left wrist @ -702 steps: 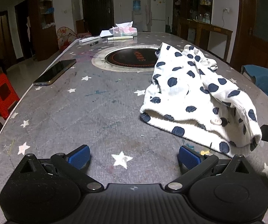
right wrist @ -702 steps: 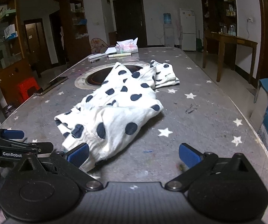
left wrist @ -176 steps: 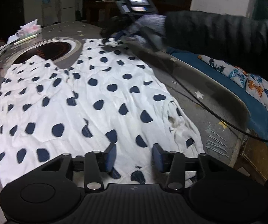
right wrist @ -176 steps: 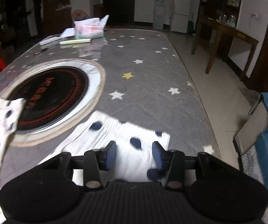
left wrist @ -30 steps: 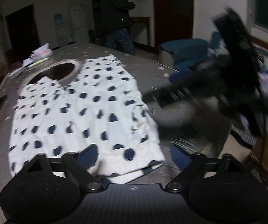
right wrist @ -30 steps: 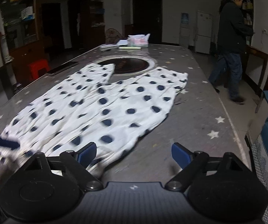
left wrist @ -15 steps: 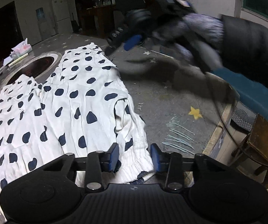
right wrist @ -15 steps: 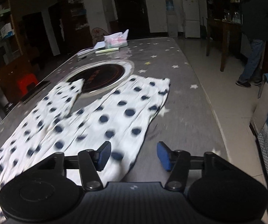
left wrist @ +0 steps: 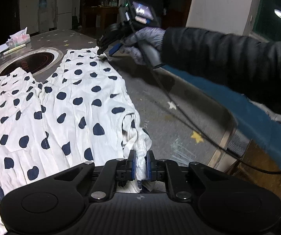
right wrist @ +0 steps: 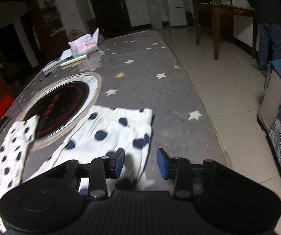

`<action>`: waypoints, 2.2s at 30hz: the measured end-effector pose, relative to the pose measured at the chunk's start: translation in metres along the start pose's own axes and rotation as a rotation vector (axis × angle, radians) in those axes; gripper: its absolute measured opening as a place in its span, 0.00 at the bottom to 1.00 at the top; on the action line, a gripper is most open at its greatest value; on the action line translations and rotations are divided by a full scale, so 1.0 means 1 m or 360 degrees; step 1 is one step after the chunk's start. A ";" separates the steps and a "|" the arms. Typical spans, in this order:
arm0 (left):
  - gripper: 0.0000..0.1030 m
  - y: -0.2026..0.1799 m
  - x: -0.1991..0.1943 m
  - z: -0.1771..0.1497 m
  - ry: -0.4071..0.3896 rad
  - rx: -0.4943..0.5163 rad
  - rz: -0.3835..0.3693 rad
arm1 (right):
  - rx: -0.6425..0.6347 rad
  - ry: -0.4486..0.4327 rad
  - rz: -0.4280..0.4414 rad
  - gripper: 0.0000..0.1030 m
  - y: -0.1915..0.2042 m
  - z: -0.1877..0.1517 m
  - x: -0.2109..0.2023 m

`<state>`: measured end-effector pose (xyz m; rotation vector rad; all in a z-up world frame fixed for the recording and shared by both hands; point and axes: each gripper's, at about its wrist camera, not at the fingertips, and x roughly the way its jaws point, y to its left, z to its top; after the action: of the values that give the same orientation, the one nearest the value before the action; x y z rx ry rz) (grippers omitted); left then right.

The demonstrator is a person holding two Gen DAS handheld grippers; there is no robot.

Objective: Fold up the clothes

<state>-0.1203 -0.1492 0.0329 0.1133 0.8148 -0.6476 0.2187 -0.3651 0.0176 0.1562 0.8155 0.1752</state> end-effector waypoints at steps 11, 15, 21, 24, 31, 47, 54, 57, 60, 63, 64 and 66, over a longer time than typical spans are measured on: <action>0.10 0.022 -0.023 0.002 -0.0096 -0.0149 -0.0053 | -0.0055 -0.0016 -0.0098 0.03 0.016 0.020 0.022; 0.10 0.031 -0.037 -0.001 -0.0144 -0.0216 -0.0071 | -0.0050 -0.0061 -0.0095 0.02 0.024 0.033 0.006; 0.09 0.045 -0.065 -0.011 -0.0238 -0.0328 -0.0063 | -0.0016 -0.0130 -0.0004 0.02 0.059 0.063 -0.016; 0.09 0.055 -0.084 -0.018 -0.0299 -0.0396 -0.0034 | -0.0044 -0.0166 0.0033 0.02 0.091 0.077 -0.024; 0.09 0.080 -0.123 -0.041 -0.0435 -0.0560 0.0040 | -0.0179 -0.0198 0.0117 0.02 0.183 0.096 -0.015; 0.09 0.127 -0.160 -0.097 -0.0498 -0.0912 0.0161 | -0.0434 -0.0063 0.0255 0.01 0.345 0.049 0.056; 0.09 0.131 -0.159 -0.112 -0.0455 -0.0987 0.0188 | -0.0439 0.0014 0.0367 0.07 0.365 0.032 0.064; 0.09 0.133 -0.160 -0.115 -0.0455 -0.0991 0.0185 | -0.0505 0.0045 0.0383 0.07 0.364 0.031 0.054; 0.09 0.133 -0.160 -0.116 -0.0457 -0.0981 0.0181 | -0.0592 0.0124 0.0408 0.08 0.362 0.024 0.043; 0.10 0.135 -0.157 -0.116 -0.0448 -0.0982 0.0185 | -0.0726 0.0220 0.0436 0.08 0.362 0.008 0.036; 0.10 0.135 -0.156 -0.116 -0.0444 -0.0984 0.0187 | -0.0759 0.0223 0.0426 0.09 0.363 0.003 0.035; 0.10 0.135 -0.156 -0.116 -0.0441 -0.0988 0.0194 | -0.0786 0.0227 0.0404 0.16 0.364 -0.004 0.037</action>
<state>-0.1955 0.0755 0.0428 -0.4786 0.7017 -0.2652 0.2066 -0.0026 0.0632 -0.2224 0.8697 0.6252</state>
